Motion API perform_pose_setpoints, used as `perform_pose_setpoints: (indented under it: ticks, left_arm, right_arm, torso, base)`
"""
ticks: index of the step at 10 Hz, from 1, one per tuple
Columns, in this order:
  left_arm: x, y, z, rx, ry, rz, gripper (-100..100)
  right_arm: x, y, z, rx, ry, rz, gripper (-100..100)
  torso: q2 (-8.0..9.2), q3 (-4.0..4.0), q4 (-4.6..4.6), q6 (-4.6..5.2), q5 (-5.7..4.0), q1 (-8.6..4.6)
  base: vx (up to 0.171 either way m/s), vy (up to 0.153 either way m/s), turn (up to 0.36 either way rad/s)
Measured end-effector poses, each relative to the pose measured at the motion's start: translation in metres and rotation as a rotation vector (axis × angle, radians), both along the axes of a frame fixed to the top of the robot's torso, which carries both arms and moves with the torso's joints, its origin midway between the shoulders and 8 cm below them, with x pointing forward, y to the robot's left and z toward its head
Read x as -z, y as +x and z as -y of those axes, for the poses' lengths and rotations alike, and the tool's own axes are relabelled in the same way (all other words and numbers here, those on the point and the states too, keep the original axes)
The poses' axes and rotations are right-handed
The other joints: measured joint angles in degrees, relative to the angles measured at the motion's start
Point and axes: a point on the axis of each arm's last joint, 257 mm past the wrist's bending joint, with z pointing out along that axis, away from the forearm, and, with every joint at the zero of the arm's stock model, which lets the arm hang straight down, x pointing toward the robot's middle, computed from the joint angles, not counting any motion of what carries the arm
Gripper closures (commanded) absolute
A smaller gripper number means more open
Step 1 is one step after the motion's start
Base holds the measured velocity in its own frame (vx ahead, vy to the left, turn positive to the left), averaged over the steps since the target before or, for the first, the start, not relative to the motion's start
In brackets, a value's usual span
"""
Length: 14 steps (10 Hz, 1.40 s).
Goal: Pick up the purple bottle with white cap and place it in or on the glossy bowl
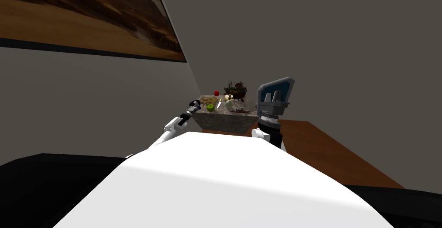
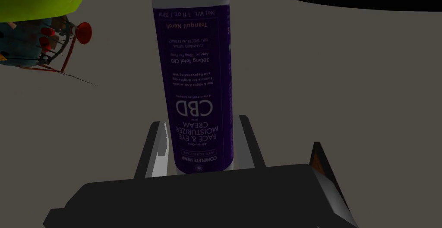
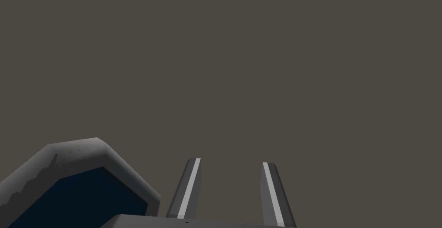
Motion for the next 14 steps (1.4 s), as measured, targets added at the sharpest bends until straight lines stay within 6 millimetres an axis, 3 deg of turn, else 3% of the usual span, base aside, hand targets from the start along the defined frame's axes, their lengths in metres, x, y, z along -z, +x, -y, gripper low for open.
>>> perform_pose_setpoints:
  ticks: [7, 8, 12, 13, 14]
  left_arm:
    - [-0.048, 0.017, -0.011, 0.049, -0.001, 0.03, 100]
    - [-0.051, 0.017, -0.011, 0.05, -0.002, 0.033, -100]
    - [-0.05, 0.017, -0.012, 0.049, -0.002, 0.032, -100]
    - [-0.05, 0.017, -0.012, 0.048, -0.002, 0.031, 0]
    - [-0.05, 0.017, -0.012, 0.048, -0.002, 0.031, -100]
  right_arm:
    - [0.0, 0.0, 0.0, 0.0, 0.0, 0.0, 0]
    - [0.0, 0.0, 0.0, 0.0, 0.0, 0.0, 0]
    - [0.0, 0.0, 0.0, 0.0, 0.001, 0.0, 0]
    - [0.0, 0.0, 0.0, 0.0, 0.001, 0.0, 0]
    - [0.0, 0.0, 0.0, 0.0, 0.001, 0.0, 0]
  torso:
    - [-0.16, -0.1, -0.05, 0.11, -0.01, -0.26]
    - [0.01, -0.04, -0.07, 0.08, -0.01, -0.59]
    - [0.27, 0.12, 0.01, 0.1, -0.14, -1.03]
    - [0.32, 0.16, 0.03, 0.11, -0.16, -1.09]
    - [0.34, 0.18, 0.04, 0.11, -0.17, -1.12]
  base:
    - [0.087, 0.165, -0.062]
    - [0.01, 0.018, 0.0]
    - [0.001, 0.002, 0.0]
    - [0.0, 0.0, 0.0]
    - [-0.005, -0.023, -0.022]
